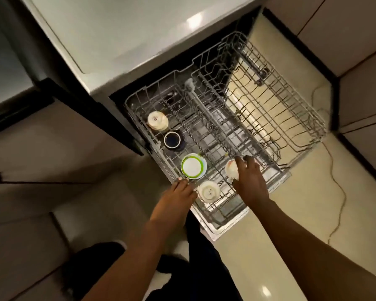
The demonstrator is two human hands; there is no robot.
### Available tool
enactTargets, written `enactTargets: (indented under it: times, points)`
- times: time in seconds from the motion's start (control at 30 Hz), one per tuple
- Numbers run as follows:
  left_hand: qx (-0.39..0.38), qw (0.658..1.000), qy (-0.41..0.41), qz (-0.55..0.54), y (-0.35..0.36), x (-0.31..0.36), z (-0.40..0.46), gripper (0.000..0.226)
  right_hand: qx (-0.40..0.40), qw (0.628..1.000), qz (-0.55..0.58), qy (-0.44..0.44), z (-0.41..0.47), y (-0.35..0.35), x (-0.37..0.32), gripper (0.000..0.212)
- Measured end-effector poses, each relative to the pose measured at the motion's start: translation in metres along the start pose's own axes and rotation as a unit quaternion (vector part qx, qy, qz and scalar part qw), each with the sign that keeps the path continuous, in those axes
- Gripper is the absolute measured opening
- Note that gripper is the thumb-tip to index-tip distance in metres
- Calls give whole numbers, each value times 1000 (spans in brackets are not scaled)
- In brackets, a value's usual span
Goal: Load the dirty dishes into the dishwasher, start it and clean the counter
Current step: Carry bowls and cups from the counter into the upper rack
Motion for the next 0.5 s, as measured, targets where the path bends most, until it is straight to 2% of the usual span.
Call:
enactTargets:
  times: [0.07,0.17,0.27,0.4,0.5]
  points:
    - [36,999,10,-8,-1,-1,4,41,-38,999,-23,0,15,14,5,82]
    - [51,999,-1,0,-3,-1,6,47,-75,996,-46,-16,25,34,10,81]
    - [20,1000,-15,-4,0,0,7,50,-71,995,-66,-30,27,44,12,83]
    - [41,999,-28,-16,-5,-2,8,49,-78,994,-66,-40,26,43,13,92]
    - [72,995,-23,-71,-8,-5,5,58,-56,997,-38,-29,25,27,10,92]
Point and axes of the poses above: each hand's wrist, its own z-axis towards the middle knuckle, its own y-axis out of the palm, x = y × z, the point moved 4 cm from there along z, towards the middle knuckle, and after that the axes turned 1 degree about x, right-handed, at the moved point
